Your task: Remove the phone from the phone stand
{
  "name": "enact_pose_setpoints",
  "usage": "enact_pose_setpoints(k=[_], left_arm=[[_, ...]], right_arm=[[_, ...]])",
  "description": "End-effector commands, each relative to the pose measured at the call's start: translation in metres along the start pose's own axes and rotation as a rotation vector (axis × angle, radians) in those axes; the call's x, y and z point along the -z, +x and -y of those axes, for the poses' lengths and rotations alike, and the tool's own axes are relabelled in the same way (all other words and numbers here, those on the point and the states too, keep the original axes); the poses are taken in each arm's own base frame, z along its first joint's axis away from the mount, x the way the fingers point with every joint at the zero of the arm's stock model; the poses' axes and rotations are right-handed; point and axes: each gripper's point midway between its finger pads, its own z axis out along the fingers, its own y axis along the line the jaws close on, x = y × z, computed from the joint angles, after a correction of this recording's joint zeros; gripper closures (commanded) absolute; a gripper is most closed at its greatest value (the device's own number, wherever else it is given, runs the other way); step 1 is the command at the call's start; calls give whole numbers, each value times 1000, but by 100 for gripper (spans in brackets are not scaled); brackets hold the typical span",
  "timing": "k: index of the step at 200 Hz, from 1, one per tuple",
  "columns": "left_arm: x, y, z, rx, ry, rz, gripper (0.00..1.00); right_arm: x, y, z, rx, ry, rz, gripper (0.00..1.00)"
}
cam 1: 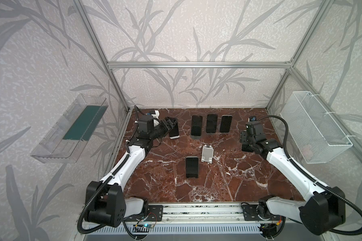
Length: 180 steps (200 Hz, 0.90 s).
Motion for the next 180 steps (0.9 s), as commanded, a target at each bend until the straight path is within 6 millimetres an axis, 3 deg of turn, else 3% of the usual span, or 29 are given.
enact_pose_setpoints(k=[1,22,82,114,180], left_arm=[[-1,-2,3,-22,-3,7,22],[-3,-1,0,-18,-9,-2,22],[-4,-1,6,-22,18,-15,22],[-8,2,4,-7,29,-30,22],[-13,4,-1,9,17,-39,22]], right_arm=[[-12,-13,5,25,4,30,38],[-28,-14,9,48,8,16,38],[-75,-21,-8,150,-55,-51,37],[-93,-10,-23,199,-113,-115,37],[-111,15,-14,186,-101,-288,37]])
